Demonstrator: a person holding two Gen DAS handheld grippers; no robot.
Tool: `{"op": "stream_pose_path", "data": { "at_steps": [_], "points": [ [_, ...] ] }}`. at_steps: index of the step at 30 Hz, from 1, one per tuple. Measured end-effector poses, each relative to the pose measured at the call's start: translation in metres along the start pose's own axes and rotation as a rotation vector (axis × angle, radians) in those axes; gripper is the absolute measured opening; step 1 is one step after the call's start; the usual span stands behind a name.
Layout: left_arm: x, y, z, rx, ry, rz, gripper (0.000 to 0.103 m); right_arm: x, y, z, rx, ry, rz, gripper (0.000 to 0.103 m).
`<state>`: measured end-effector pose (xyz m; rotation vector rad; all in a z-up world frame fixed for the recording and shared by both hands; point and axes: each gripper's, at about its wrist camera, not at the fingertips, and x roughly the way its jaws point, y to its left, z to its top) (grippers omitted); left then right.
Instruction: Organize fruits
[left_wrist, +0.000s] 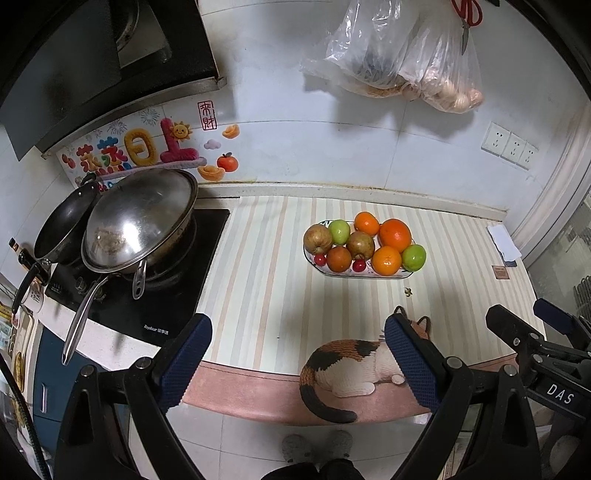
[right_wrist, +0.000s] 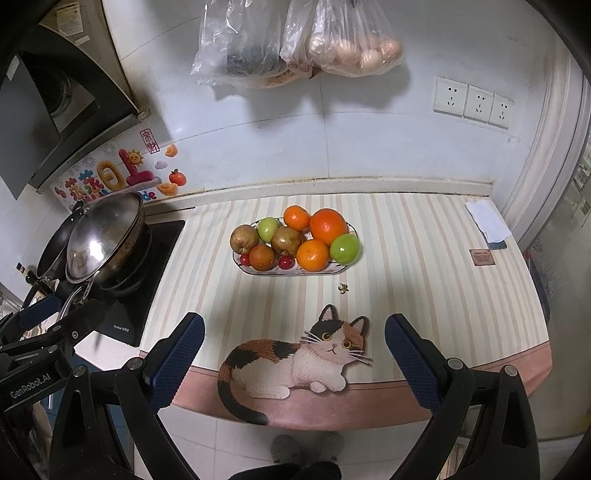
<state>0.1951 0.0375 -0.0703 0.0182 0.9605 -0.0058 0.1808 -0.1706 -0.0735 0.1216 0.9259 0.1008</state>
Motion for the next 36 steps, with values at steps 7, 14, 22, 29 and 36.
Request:
{"op": "stream_pose_path", "data": {
  "at_steps": [7, 14, 22, 29, 36],
  "points": [
    [-0.003, 0.000, 0.001, 0.000, -0.005, 0.001, 0.096, -0.003, -0.002, 0.002, -0.003, -0.004, 0.004, 0.100],
    [-0.006, -0.005, 0.002, 0.005, -0.009, 0.001, 0.096, -0.008, 0.000, 0.005, -0.006, -0.011, 0.003, 0.100],
    [-0.006, -0.007, 0.002, 0.003, -0.010, 0.000, 0.096, -0.009, 0.000, 0.005, -0.008, -0.014, 0.001, 0.100],
    [-0.006, -0.008, 0.001, 0.001, -0.012, 0.002, 0.096, -0.009, 0.000, 0.005, -0.004, -0.019, 0.003, 0.100],
    [-0.006, -0.010, 0.003, 0.005, -0.011, -0.002, 0.096, -0.008, 0.000, 0.006, -0.006, -0.022, 0.002, 0.100]
  ]
}}
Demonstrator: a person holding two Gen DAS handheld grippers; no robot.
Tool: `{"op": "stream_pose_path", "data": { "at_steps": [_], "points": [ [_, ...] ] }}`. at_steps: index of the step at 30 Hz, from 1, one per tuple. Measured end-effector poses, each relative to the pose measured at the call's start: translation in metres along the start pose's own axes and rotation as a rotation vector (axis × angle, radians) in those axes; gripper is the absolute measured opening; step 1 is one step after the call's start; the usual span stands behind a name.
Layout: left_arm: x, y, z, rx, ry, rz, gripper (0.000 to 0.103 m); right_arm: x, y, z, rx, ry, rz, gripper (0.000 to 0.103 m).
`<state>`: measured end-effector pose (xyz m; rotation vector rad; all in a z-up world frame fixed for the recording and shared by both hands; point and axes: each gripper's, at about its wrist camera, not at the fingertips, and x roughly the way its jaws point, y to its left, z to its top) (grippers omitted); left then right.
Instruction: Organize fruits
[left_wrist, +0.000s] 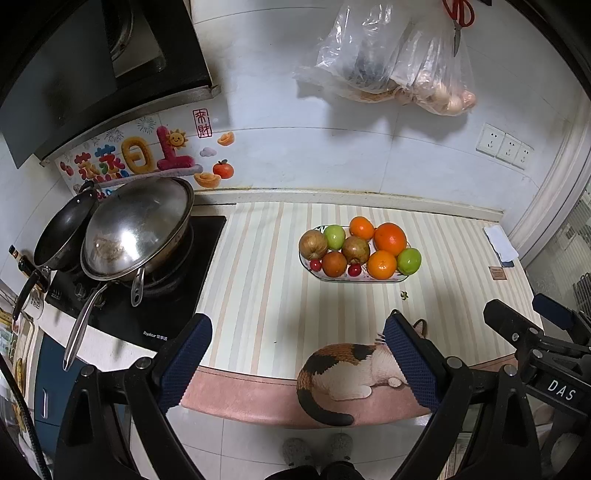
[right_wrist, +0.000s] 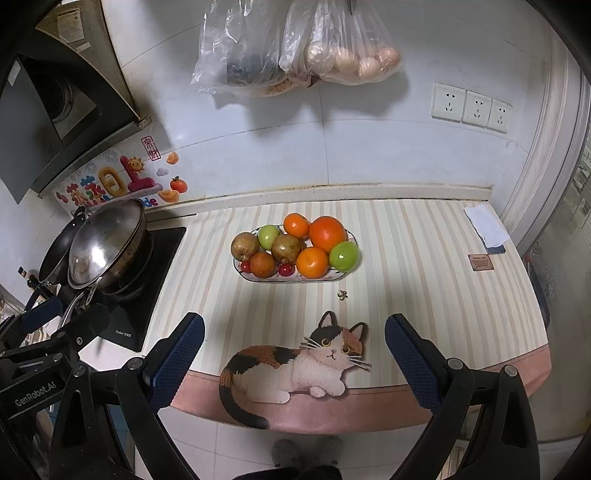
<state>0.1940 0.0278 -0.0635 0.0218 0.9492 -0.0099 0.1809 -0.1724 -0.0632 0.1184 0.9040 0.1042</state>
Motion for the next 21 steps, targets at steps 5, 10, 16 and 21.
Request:
{"op": "stream_pose_path", "data": {
  "at_steps": [5, 10, 16, 21],
  "points": [
    [0.0000, -0.0003, 0.0001, 0.001, -0.001, 0.002, 0.096, 0.0004, -0.0004, 0.0015, 0.002, 0.000, 0.001, 0.100],
    [0.0004, -0.0020, 0.0009, -0.001, -0.002, 0.001, 0.096, -0.0005, -0.0011, 0.0025, 0.005, -0.001, 0.003, 0.100],
    [0.0003, -0.0015, 0.0003, 0.001, -0.001, 0.002, 0.096, -0.0012, -0.0012, 0.0025, 0.004, -0.001, 0.002, 0.100],
    [0.0000, -0.0011, 0.0003, 0.001, -0.003, 0.000, 0.096, -0.0009, -0.0012, 0.0021, 0.004, -0.002, 0.001, 0.100]
  ]
}}
